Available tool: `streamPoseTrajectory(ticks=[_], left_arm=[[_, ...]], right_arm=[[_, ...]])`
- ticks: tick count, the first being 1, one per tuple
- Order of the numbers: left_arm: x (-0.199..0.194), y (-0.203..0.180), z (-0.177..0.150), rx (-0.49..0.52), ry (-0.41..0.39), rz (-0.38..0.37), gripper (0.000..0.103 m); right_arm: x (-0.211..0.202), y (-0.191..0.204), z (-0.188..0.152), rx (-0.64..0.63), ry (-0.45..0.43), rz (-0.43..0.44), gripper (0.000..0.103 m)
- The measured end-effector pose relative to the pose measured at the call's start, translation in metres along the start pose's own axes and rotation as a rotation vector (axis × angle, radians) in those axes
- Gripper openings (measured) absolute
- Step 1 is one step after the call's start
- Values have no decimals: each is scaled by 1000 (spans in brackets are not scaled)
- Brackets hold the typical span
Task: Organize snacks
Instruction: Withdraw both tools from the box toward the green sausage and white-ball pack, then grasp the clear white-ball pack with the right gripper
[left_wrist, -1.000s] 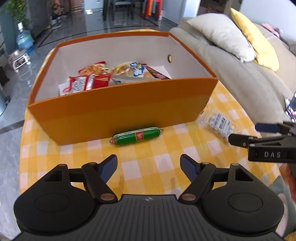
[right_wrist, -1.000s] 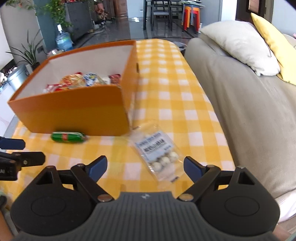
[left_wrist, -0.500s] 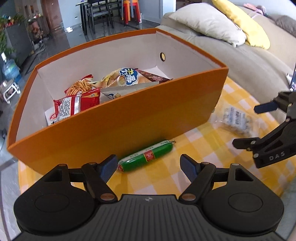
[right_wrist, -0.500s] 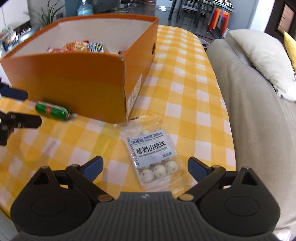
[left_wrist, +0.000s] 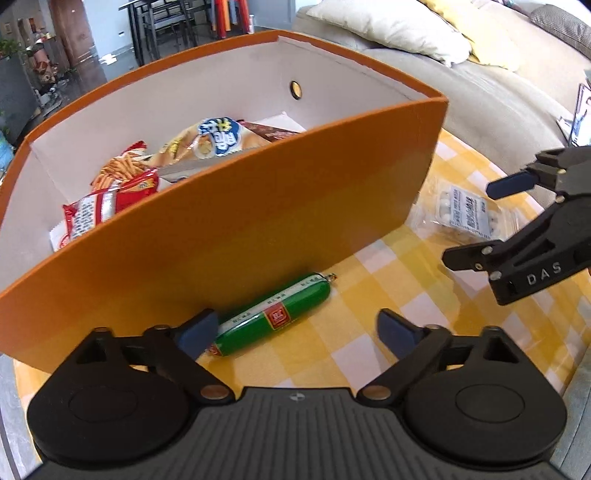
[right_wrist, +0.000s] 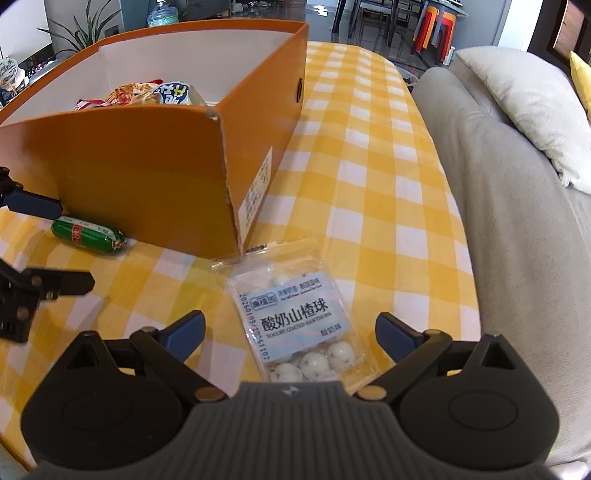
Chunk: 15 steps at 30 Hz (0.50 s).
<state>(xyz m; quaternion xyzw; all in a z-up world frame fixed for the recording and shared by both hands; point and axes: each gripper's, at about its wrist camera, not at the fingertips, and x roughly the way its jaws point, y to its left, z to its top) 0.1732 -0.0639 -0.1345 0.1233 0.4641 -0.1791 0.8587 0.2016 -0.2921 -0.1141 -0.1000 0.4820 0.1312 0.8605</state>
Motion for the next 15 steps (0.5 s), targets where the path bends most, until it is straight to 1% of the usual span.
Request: streamPoseTrajectory(ticks=[4,8,13,15], left_arm=[[3,-2,-1,-7,-1,11,103],[2,-3,0,-16,25,0,103],[-4,3,3,-92,61,-31,103],[-7,5,5,-124,79,-44,99]], right_arm=[[3,-1,0,15,5,14,95],[5,-5,-1,50,6,37,93],[5,-6,-1,63,7,26,84],[4,-7,0,66,9,22,82]])
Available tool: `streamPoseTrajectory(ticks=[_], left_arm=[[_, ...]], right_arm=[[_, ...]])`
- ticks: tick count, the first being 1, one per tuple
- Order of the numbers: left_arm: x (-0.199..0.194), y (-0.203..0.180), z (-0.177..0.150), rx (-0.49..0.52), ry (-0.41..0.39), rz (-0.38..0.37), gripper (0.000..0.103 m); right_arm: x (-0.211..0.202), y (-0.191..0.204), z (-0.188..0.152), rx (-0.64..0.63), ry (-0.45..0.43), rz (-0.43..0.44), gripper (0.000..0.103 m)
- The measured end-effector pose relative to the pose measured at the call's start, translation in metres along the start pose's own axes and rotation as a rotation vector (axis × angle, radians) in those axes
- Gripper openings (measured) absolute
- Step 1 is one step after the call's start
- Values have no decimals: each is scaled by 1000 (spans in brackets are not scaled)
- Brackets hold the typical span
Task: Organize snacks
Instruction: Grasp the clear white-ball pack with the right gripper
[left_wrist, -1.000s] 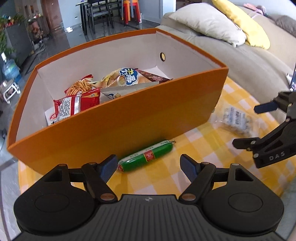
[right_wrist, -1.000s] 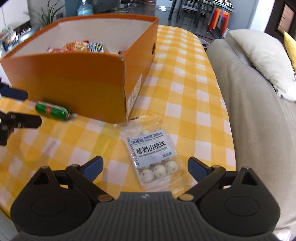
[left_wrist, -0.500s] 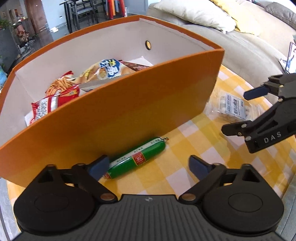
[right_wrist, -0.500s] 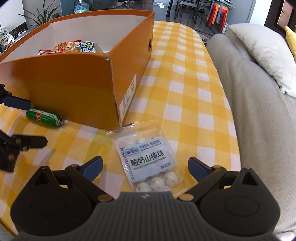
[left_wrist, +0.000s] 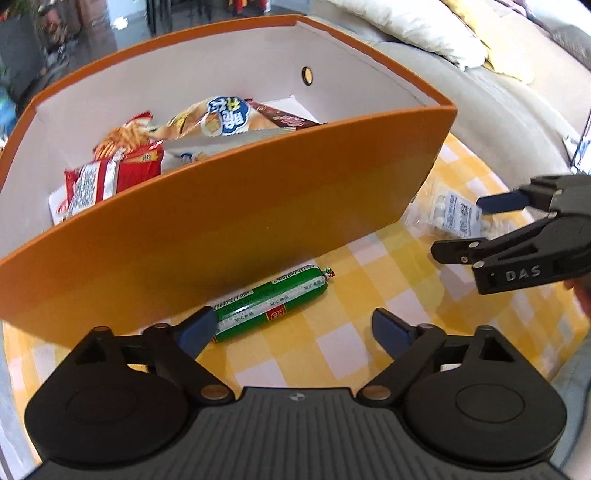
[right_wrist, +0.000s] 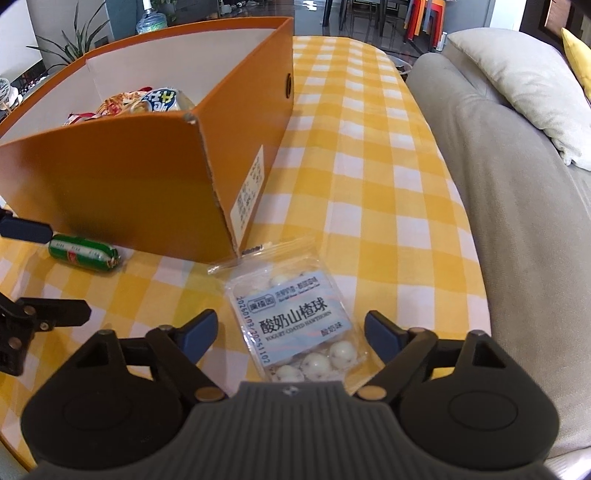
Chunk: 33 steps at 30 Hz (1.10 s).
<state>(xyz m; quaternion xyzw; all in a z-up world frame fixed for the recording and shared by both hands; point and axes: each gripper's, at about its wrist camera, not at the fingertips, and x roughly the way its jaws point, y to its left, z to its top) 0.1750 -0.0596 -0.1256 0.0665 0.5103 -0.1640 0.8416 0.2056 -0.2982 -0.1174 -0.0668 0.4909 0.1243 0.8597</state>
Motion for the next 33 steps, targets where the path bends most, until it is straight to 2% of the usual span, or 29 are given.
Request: streamPoseTrajectory(ticks=[4,8,12,14,19,21,24,25,27,28,30,33], left_arm=[[-3,1,1,-47,66,-37,74],[-7,-4,-3,-34,78,-36,71],[-13,-6,0,6,0,8,72],[-13,-4,3,32,-31,33,78],[1,-4,6,114,-42,91,79],[6,-1,6,113,-28,99,79],[3,-1,4,108,-25,79,76],[2,-2,4,107,-18,75,74],[-1,-4,2,108,1,56,69],[-3,-4,2,100,15,35,62],[0,-2,0,49,68,-35,53],[3,-3,-7,24,91,-61,53]], right_arm=[[-2,2,1,-10,15,-15,77],[-4,2,1,-5,21,-4,77],[-5,3,0,-3,24,0,77],[-5,4,0,-4,23,0,77],[-5,3,1,8,24,8,77],[-5,3,1,10,24,9,77],[-5,3,1,8,25,10,75],[-5,3,1,5,28,9,71],[-4,4,2,-19,44,-3,63],[-5,5,3,-33,50,-3,62],[-7,8,5,-40,67,40,62],[-10,18,5,-37,91,115,62]])
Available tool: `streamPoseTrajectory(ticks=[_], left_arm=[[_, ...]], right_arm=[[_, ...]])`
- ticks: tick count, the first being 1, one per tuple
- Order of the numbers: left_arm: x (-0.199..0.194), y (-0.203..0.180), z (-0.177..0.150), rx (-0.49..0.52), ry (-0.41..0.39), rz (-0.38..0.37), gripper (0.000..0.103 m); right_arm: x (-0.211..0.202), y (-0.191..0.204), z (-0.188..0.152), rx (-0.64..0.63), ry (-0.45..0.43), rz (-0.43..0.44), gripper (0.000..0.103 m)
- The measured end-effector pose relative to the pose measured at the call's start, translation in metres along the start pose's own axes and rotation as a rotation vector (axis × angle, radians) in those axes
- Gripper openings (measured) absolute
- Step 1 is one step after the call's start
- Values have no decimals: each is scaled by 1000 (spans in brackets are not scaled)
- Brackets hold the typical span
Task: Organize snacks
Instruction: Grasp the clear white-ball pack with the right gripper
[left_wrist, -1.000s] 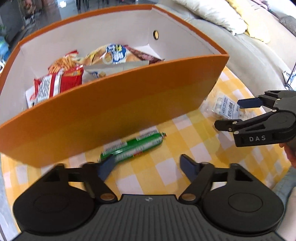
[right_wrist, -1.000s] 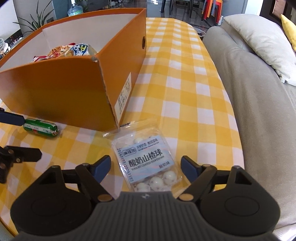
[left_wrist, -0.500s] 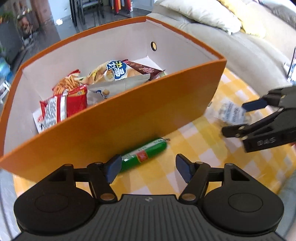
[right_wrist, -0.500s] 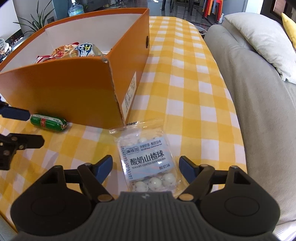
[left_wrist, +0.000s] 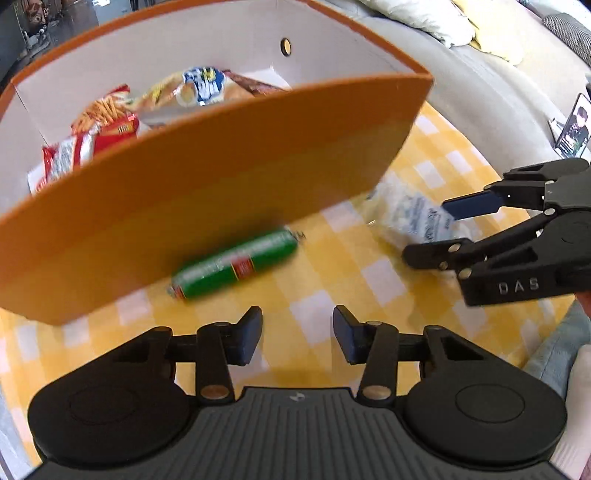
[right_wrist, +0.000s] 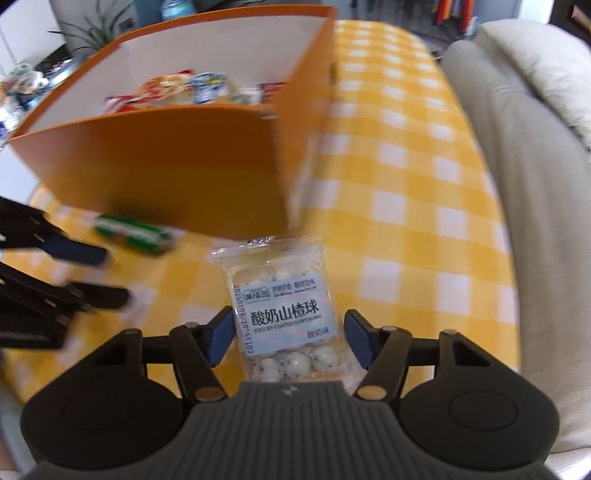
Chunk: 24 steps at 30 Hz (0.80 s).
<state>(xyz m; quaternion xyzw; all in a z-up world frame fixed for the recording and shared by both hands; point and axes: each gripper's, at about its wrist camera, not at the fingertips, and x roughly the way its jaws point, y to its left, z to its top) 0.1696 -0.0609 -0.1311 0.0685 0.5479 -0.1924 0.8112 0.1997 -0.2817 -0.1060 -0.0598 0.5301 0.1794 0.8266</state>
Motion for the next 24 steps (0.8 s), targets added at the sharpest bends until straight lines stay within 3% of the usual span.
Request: streamPoseTrajectory(ticks=[6,8,13,17,24], left_arm=[[-8,5,-7,-16,-12,4,57],[-16,12,-6,-51,-27,37,68],[-31,30,-6,-115,-95,118,81],[-26,45,-2,-143,-88,64,81],[-7,54,1,-110,-92,21,78]], right_arm=[[3,28,-1,-10,23,63,62],[7,35,2,0,30,24,62],[13,48,12,109,73,-156,62],[19,66,17,80,78,-220,60],[20,72,24,108,86,-141,59]])
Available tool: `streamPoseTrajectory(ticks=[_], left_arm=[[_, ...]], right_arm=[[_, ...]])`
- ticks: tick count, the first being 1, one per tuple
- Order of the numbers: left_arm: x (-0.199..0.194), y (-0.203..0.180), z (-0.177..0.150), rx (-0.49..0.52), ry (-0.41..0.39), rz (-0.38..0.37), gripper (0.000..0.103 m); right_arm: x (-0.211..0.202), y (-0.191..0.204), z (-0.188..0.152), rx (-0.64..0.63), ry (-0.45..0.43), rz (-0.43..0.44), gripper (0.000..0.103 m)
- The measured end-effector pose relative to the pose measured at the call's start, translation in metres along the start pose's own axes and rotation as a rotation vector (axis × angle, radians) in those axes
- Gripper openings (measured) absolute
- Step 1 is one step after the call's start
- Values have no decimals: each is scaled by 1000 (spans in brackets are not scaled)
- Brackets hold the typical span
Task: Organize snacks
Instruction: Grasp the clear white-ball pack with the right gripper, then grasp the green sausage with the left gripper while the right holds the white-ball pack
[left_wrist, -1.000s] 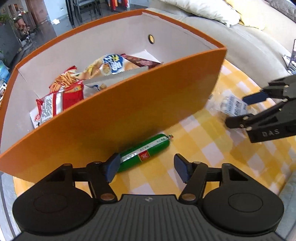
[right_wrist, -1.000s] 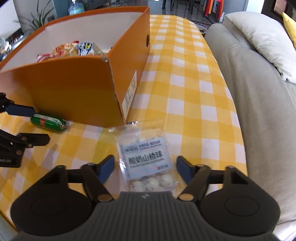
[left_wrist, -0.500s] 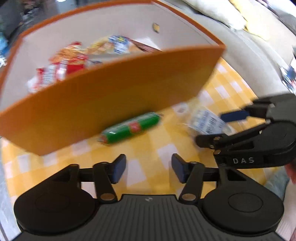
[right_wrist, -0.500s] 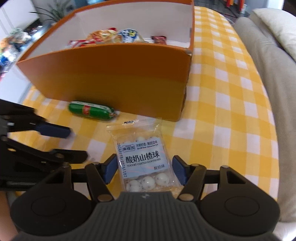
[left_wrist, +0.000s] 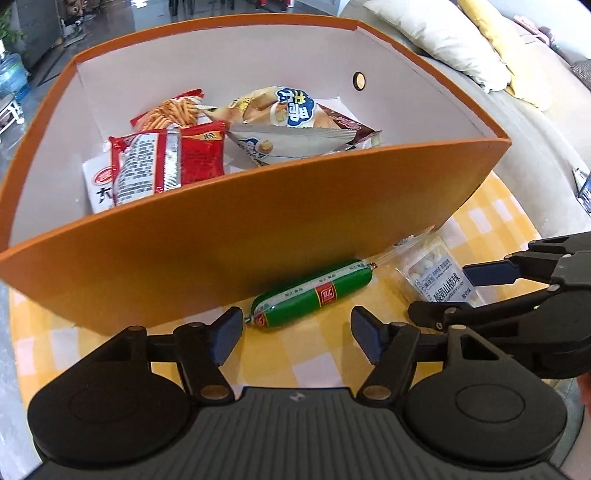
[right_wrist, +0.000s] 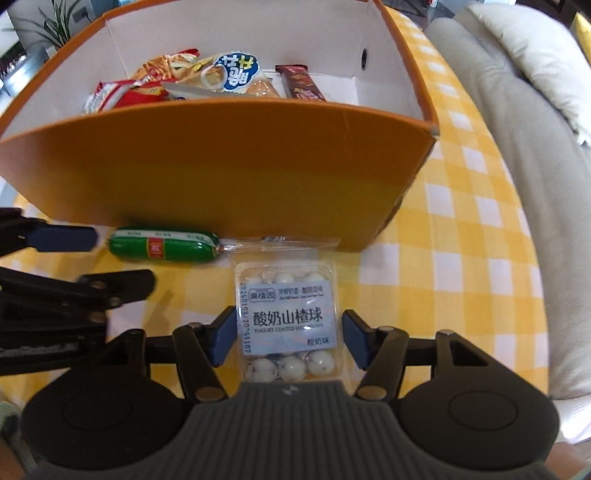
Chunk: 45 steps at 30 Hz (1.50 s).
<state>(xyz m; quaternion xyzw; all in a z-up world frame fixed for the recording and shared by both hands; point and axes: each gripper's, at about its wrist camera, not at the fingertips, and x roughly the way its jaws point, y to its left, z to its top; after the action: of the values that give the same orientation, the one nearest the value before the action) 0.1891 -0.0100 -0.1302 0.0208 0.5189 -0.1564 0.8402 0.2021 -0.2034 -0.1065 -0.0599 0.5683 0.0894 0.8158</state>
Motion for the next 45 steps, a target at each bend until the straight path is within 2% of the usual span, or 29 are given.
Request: streamPoseTrajectory(ticks=[3,7,10,13,16,18,21,26,29,33,36,39,41,45], left_arm=[[5,2,-2,-2,10,-20,78],[1,0,-6,14,26,-93,68],[-4,-11,-9,46,60,-157,68],[-8,-29,-13,91,79,-178,68],[-10,-41,-13,107,83,-187,68],[-12,-49,-14,113,70,-148,69],[-14,-62,-14,192,27,-58,76],[-3,-72,-5,245,29,-32,78],[8,-76,1,262,42,-21,78],[22,-77,4,247,67,5,78],[29,-76,4,240,87,29,81],[32,-77,4,233,89,51,88],[35,-73,4,187,101,68,99],[38,-70,5,151,115,92,103]], right_arm=[[-2,-4,-1,11,-3,27,58],[-2,-10,-3,0,-15,74,58],[-3,-19,-1,-16,-3,117,58],[-5,-29,-1,-4,16,150,58],[-7,-33,-6,3,32,136,58],[-9,-35,-8,9,45,117,58],[-13,-41,-13,11,50,85,58],[-15,-55,-21,22,50,59,58],[-14,-58,-24,27,42,71,58],[-12,-66,-27,44,32,48,58],[-12,-71,-28,53,30,66,59],[-10,-69,-28,43,29,69,59],[-7,-69,-28,42,32,73,59],[-6,-68,-31,38,25,71,60]])
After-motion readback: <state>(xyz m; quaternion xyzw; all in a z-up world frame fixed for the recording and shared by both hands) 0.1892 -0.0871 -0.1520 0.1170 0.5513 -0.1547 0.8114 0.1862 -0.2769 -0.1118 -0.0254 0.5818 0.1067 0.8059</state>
